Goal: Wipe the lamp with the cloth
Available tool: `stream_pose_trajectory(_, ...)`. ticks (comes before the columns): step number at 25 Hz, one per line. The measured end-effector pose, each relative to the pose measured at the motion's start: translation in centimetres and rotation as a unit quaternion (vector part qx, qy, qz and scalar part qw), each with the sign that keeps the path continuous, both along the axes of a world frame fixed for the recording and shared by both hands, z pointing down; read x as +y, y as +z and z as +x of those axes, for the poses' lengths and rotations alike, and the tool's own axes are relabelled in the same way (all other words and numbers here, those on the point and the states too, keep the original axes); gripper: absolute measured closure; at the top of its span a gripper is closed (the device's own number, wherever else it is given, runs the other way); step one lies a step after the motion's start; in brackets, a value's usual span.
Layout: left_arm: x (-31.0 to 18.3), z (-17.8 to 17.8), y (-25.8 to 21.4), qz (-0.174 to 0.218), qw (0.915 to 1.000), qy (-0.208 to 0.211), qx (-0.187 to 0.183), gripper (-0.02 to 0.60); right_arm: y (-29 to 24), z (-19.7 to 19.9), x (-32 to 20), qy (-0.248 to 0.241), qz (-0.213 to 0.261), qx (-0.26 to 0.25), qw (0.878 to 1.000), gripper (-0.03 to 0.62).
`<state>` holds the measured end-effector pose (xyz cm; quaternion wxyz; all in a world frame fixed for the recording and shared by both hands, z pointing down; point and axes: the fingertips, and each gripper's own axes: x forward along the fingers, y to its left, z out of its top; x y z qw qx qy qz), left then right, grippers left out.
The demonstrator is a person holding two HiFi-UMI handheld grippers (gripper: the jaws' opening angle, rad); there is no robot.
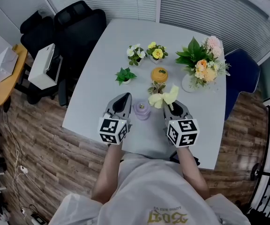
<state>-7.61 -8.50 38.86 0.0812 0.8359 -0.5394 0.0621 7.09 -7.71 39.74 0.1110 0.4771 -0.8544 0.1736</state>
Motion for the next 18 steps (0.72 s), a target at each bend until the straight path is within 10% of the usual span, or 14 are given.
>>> stream_pose_trajectory(18,0.57,0.00,0.26,0.001,1.0000,0.002,-0.002,0.578,0.54,0.01,0.44,-0.004,-0.005,0.009,1.000,0.542)
